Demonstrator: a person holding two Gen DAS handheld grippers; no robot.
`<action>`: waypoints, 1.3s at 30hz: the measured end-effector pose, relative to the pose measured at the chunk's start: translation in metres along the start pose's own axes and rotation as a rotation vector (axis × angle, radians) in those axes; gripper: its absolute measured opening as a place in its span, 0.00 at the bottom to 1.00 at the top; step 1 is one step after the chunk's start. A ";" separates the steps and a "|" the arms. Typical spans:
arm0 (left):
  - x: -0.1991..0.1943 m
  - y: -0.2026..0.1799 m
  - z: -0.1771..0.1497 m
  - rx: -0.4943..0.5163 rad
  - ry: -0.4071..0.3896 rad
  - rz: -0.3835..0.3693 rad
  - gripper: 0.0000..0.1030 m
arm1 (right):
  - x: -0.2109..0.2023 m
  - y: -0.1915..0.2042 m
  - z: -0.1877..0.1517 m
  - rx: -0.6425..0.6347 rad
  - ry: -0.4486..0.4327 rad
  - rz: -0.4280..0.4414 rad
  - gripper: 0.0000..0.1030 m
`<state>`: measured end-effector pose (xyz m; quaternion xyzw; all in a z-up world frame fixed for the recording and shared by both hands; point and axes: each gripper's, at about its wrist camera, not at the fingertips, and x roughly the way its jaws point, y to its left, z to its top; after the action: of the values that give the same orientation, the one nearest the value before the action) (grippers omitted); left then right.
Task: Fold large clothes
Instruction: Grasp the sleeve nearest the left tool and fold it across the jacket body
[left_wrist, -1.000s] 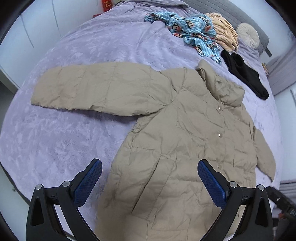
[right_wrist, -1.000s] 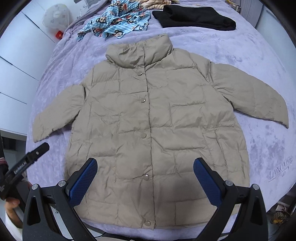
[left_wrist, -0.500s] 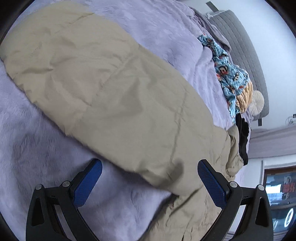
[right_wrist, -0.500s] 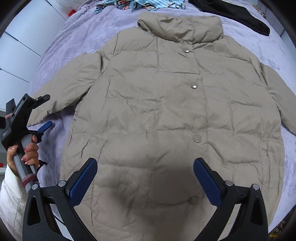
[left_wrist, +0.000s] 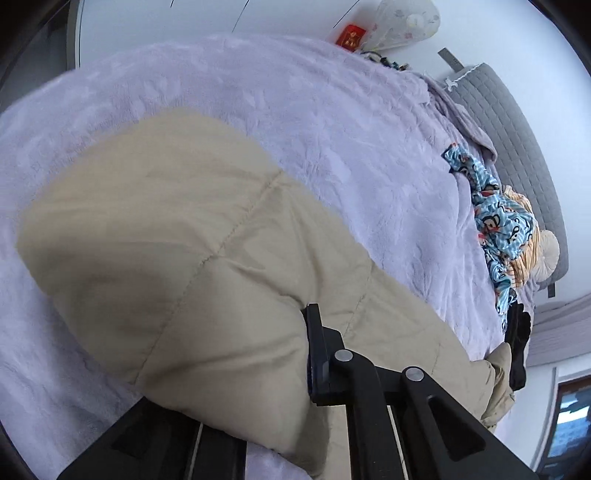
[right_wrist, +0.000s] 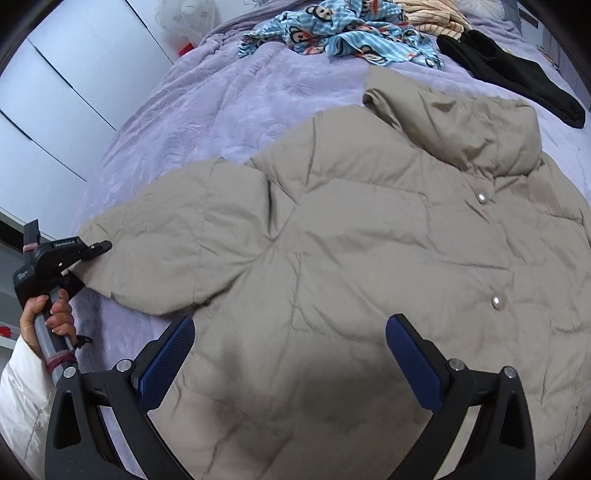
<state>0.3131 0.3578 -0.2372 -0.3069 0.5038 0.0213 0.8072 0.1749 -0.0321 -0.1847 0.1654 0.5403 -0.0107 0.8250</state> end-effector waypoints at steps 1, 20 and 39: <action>-0.011 -0.009 0.001 0.048 -0.034 0.012 0.11 | 0.006 0.004 0.006 0.014 0.002 0.029 0.57; -0.133 -0.238 -0.093 0.614 -0.092 -0.363 0.11 | 0.066 -0.003 0.016 0.162 0.208 0.360 0.08; 0.041 -0.355 -0.370 1.174 0.203 -0.087 0.91 | -0.038 -0.228 -0.027 0.304 0.092 -0.079 0.09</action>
<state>0.1586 -0.1324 -0.2153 0.1696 0.4928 -0.3231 0.7899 0.0909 -0.2460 -0.2200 0.2674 0.5756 -0.1170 0.7638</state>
